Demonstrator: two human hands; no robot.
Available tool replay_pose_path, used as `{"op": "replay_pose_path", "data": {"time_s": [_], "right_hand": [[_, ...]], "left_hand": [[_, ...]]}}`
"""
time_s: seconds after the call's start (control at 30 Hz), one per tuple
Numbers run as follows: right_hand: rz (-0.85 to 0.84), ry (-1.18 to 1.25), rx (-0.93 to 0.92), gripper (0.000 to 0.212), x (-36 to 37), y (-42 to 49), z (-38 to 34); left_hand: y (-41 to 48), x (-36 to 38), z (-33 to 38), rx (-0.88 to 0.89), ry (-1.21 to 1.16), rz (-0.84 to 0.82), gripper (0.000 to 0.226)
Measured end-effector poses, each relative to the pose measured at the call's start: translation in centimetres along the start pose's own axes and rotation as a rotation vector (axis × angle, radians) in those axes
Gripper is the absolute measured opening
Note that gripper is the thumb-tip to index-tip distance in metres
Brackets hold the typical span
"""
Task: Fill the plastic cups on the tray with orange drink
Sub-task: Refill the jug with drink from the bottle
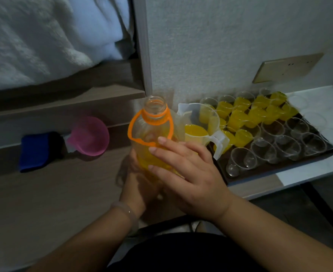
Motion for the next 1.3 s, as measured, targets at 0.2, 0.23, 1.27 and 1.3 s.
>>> {"op": "replay_pose_path", "data": {"time_s": [0.2,0.23,1.27,1.3], "right_hand": [[0.225,0.050,0.377,0.017,-1.3,-1.5,3.9],[0.253,0.046,0.490,0.018,-1.4,-1.8,5.1],[-0.008,0.529,1.525,0.020,3.8,-5.6,10.6],[0.008,0.540,1.521,0.020,4.0,-5.6,10.5]], "left_hand": [[-0.5,-2.3,-0.9,0.119,-0.116,0.030,0.114],[-0.8,-2.2,0.4,0.160,-0.107,0.058,0.118],[-5.8,-5.9,5.6,1.162,0.149,0.017,0.022],[-5.7,-5.7,5.7,1.167,0.150,0.003,0.021]]}}
Point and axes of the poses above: each hand's wrist, its own y-axis towards the middle knuckle, its own x-axis out of the palm, z = x × y, the point moved 5 cm from there along y, towards the middle knuckle, and after that the axes turned 4 degrees about x, right-handed, at the moved point
